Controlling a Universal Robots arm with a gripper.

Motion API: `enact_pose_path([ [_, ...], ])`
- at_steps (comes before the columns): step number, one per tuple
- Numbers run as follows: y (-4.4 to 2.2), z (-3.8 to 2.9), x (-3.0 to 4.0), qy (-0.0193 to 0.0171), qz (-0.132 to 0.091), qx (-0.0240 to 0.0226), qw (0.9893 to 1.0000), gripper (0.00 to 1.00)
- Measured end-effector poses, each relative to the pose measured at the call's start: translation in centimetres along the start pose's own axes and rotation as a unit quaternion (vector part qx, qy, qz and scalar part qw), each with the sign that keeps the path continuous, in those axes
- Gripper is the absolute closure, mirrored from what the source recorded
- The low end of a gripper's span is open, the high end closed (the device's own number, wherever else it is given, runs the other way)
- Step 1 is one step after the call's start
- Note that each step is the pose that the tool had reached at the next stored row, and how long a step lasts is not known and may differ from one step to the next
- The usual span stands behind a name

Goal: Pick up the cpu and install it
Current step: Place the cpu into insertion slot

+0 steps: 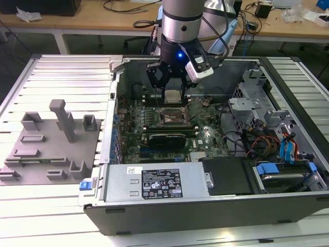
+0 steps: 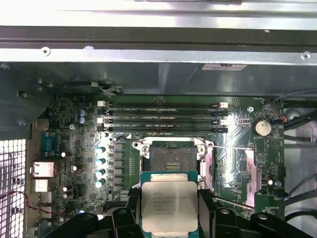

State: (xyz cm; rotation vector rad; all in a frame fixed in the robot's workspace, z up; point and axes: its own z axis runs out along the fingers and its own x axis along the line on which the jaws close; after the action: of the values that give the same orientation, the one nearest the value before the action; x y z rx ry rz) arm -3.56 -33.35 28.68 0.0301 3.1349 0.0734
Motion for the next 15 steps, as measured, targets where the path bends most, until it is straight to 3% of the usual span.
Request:
enact_pose_path([
  [1, 0.0, 0.01, 0.0, -0.0013, 0.028, 0.0002, 0.9996, 0.45],
  [3, 0.0, 0.01, 0.0, -0.0023, 0.049, 0.0003, 0.9988, 0.45],
  [6, 0.0, 0.01, 0.0, -0.0038, 0.08, 0.0005, 0.9968, 0.45],
  [7, 0.0, 0.01, 0.0, -0.0043, 0.093, 0.0006, 0.9957, 0.45],
  [9, 0.0, 0.02, 0.0, -0.0057, 0.121, 0.0007, 0.9926, 0.45],
  [10, 0.0, 0.02, 0.0, -0.0061, 0.129, 0.0007, 0.9916, 0.45],
  [12, 0.0, 0.03, 0.0, -0.0075, 0.161, 0.0009, 0.987, 0.45],
  [14, 0.0, 0.03, 0.0, -0.0083, 0.178, 0.001, 0.984, 0.45],
  [15, 0.0, 0.04, 0.0, -0.0089, 0.19, 0.001, 0.9817, 0.45],
])
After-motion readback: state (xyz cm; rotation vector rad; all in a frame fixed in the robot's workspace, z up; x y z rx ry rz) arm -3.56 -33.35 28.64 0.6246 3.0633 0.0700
